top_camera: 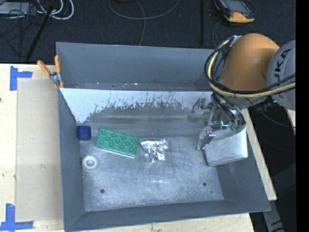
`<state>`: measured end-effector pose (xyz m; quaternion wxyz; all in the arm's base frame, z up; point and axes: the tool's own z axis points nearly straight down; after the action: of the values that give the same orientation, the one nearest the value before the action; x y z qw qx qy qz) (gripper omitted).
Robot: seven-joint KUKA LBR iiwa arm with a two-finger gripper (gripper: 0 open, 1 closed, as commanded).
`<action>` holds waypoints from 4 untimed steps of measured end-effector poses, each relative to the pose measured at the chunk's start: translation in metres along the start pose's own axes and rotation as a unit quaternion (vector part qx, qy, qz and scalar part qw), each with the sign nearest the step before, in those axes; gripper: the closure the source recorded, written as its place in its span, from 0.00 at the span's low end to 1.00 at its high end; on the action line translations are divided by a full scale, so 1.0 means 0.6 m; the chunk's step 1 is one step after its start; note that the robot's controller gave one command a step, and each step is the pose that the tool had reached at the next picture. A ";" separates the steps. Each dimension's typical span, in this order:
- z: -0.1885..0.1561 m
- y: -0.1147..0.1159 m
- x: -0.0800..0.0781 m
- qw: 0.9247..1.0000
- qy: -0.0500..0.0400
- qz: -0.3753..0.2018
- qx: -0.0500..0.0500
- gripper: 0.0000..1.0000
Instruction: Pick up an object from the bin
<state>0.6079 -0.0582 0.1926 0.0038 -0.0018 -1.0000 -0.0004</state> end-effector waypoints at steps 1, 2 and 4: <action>0.185 0.155 -0.015 1.000 -0.006 -0.025 0.000 0.00; 0.153 0.124 -0.023 0.997 -0.005 -0.077 0.001 0.00; 0.197 0.160 -0.016 0.975 -0.005 -0.221 0.001 0.00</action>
Offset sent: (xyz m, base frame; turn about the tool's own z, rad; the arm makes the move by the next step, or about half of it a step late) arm 0.0068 0.1002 -0.1226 -0.0522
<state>0.6167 0.0381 0.0745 -0.0016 0.2191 -0.9757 -0.0006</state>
